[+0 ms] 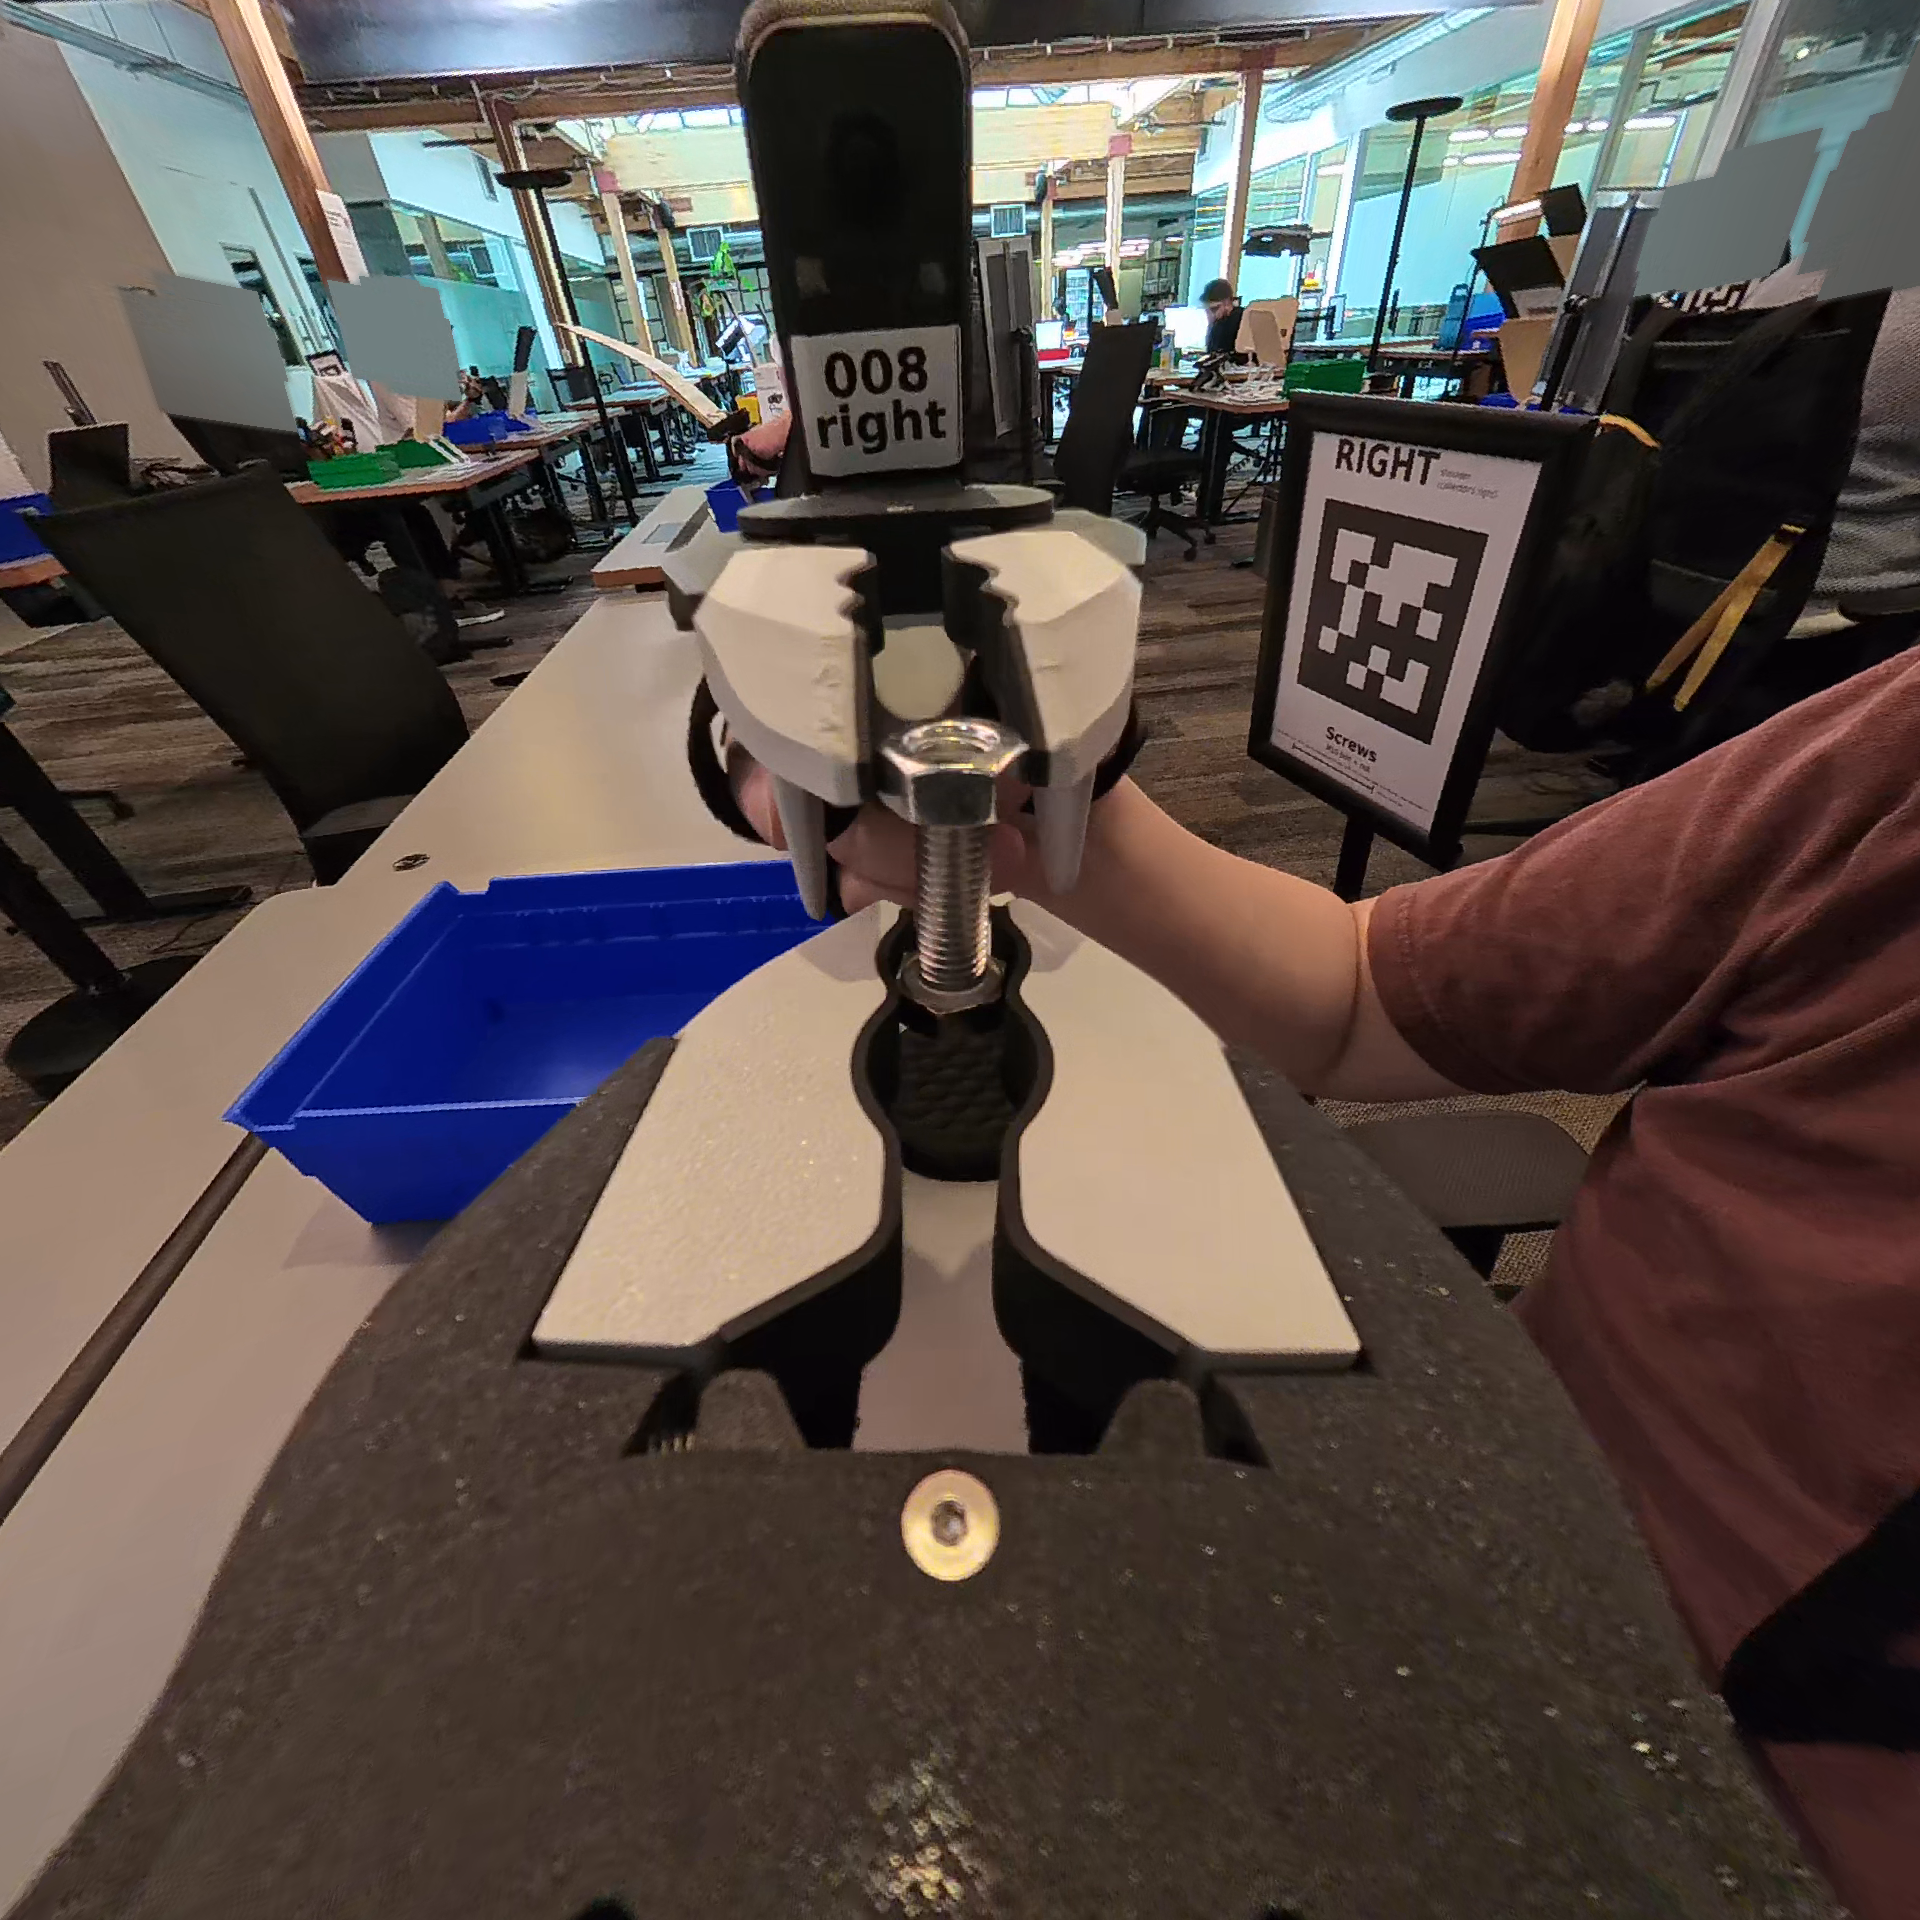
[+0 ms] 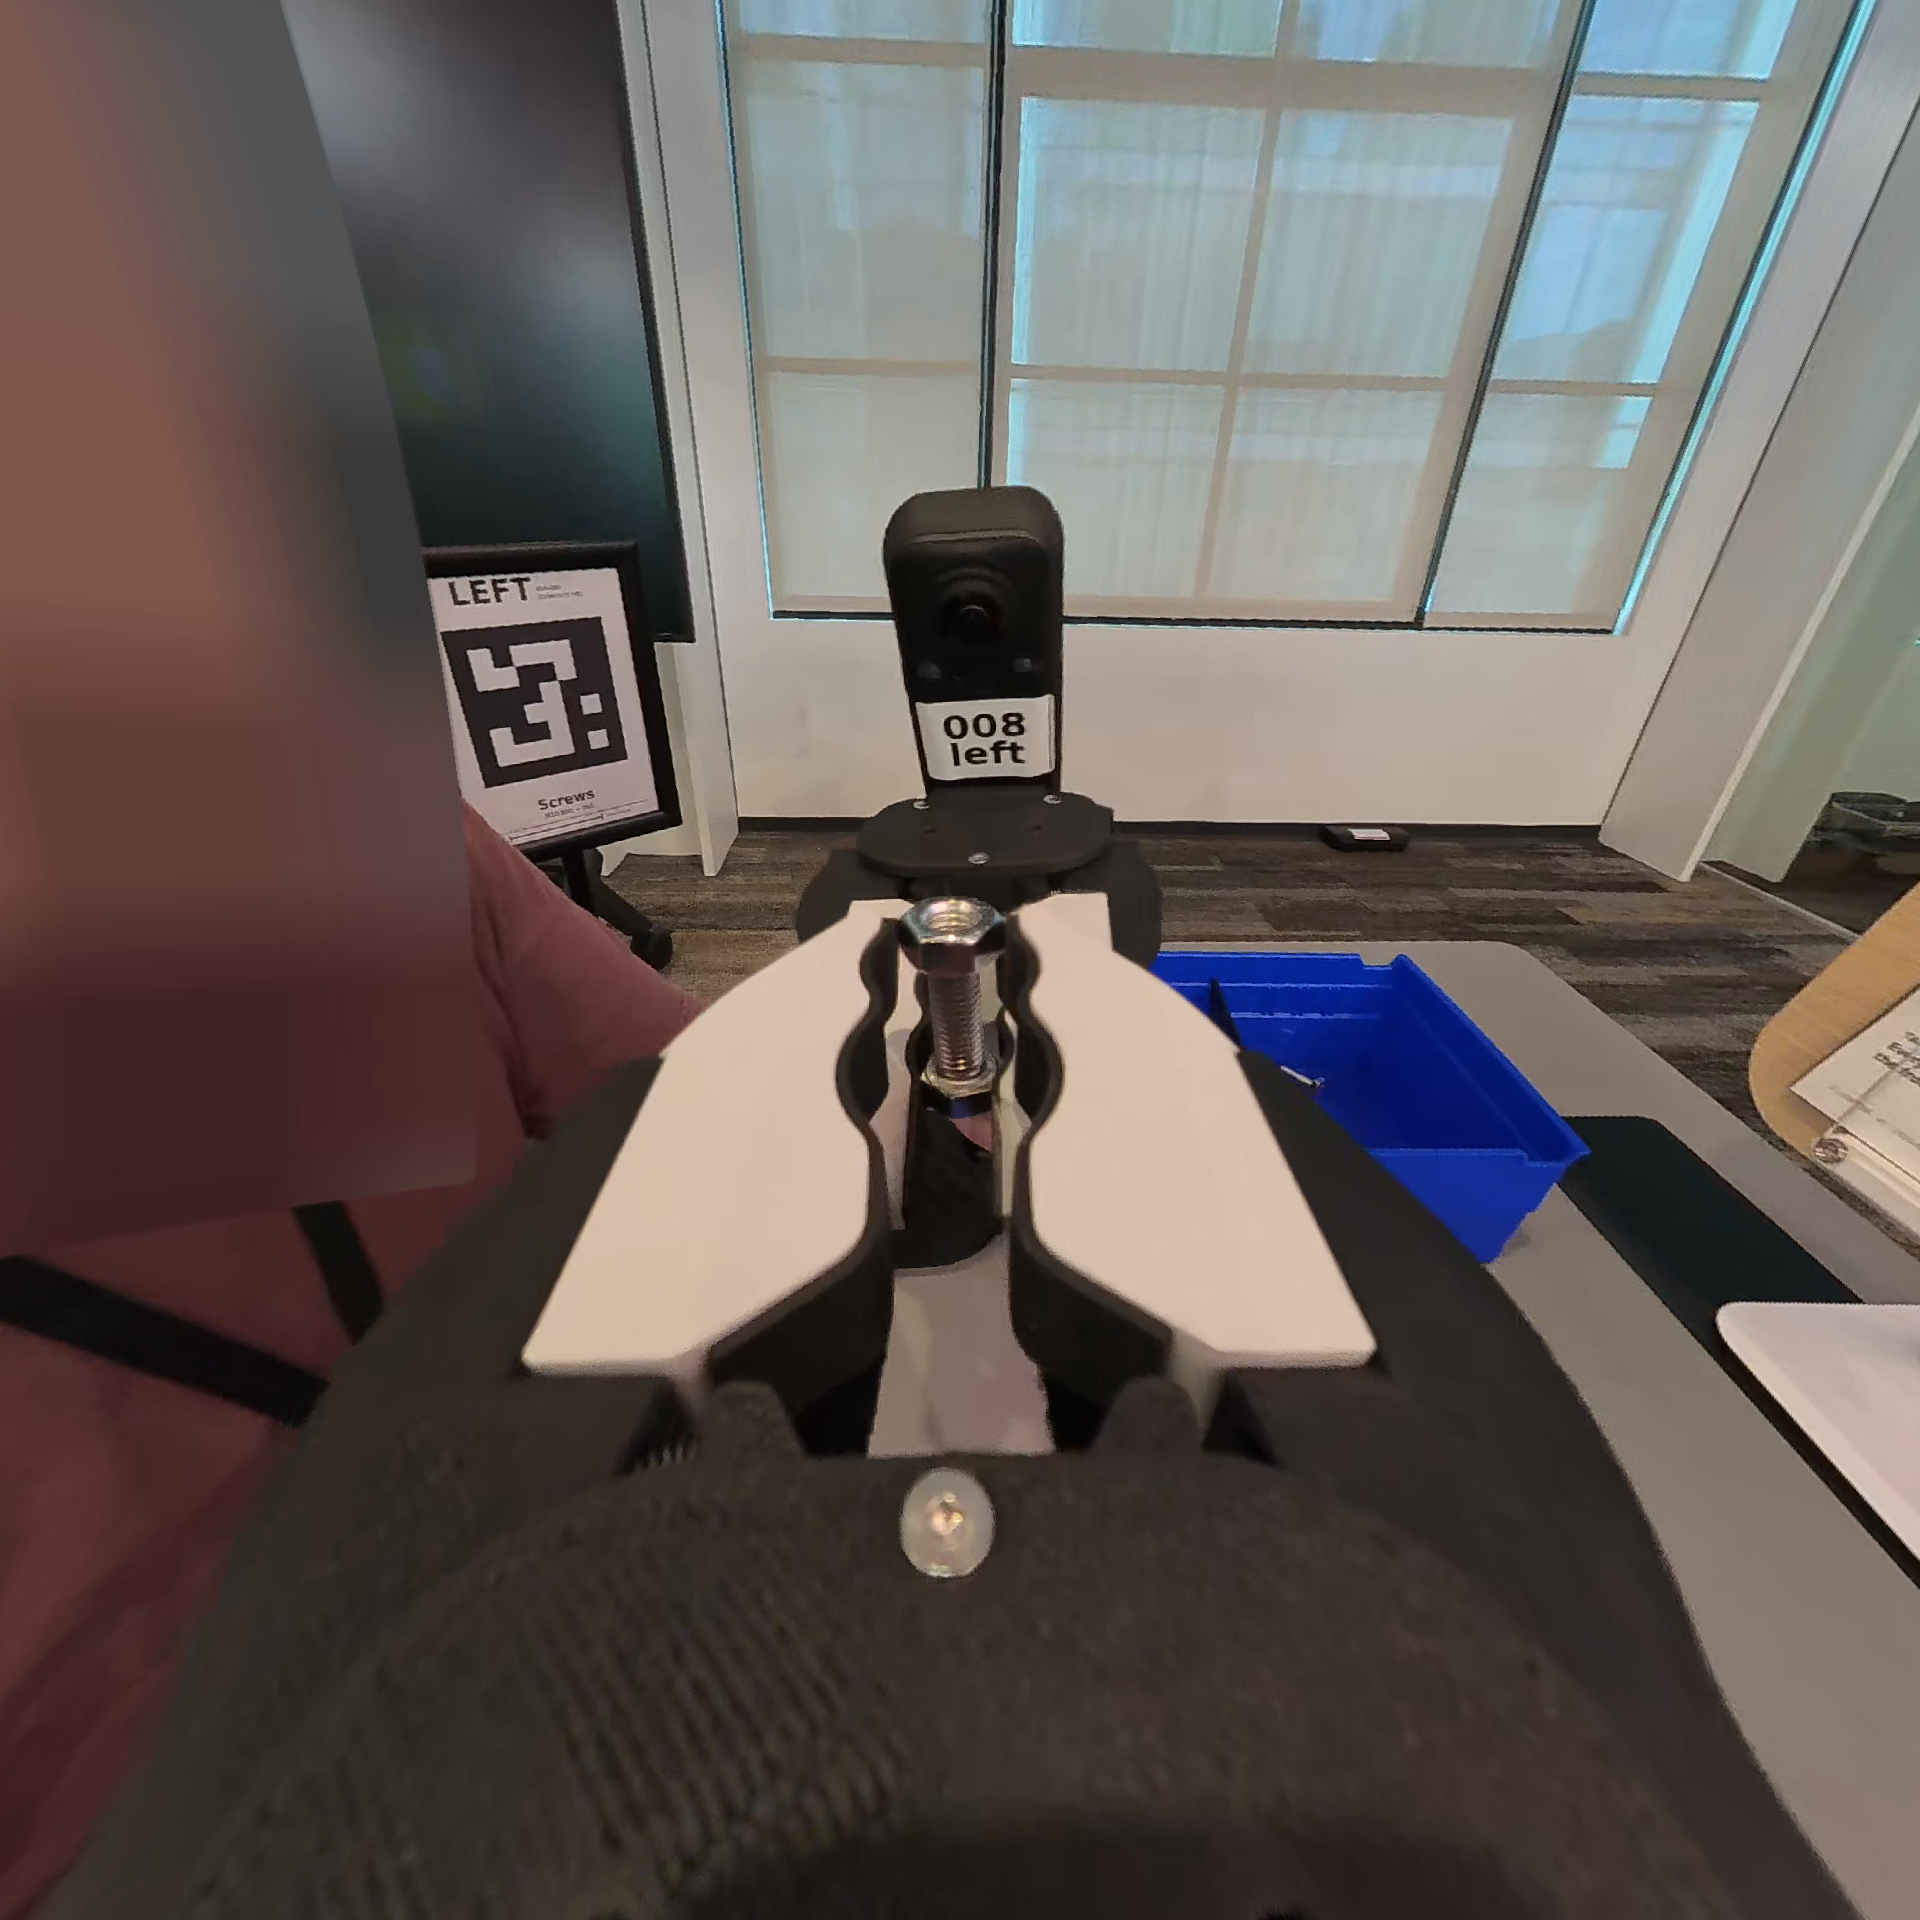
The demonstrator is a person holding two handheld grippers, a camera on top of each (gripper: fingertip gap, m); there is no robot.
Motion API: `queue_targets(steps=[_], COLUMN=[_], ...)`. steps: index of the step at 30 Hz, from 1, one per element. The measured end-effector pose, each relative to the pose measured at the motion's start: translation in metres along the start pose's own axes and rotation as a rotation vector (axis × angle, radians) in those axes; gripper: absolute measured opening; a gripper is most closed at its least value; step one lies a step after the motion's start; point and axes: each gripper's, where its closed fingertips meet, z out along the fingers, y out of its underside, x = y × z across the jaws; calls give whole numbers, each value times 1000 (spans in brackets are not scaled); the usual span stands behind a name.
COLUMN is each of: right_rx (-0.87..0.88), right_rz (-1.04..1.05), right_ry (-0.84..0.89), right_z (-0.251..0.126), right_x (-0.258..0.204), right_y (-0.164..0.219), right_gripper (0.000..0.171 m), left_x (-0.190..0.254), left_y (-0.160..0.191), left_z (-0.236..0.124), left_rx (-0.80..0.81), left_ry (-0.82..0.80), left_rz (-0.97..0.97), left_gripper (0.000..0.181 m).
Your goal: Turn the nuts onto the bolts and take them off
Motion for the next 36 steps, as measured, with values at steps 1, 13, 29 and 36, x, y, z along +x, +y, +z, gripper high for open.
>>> queue_targets(steps=[1, 13, 29, 36], right_rx=[1, 68, 22, -82], right_rz=[-3, 27, 37, -22], right_ry=[18, 469, -33, 26], right_z=[0, 1, -6, 6], right_x=[2, 41, -8, -6], right_y=[0, 6, -10, 7], right_gripper=[19, 19, 32, 18], left_x=[-2, -48, 7, 7], left_y=[1, 10, -1, 3], left_z=[0, -9, 0, 2], left_rx=[-3, -51, 5, -21], left_ry=[-14, -318, 48, 36], left_rz=[3, 4, -8, 10], left_gripper=[14, 13, 14, 14])
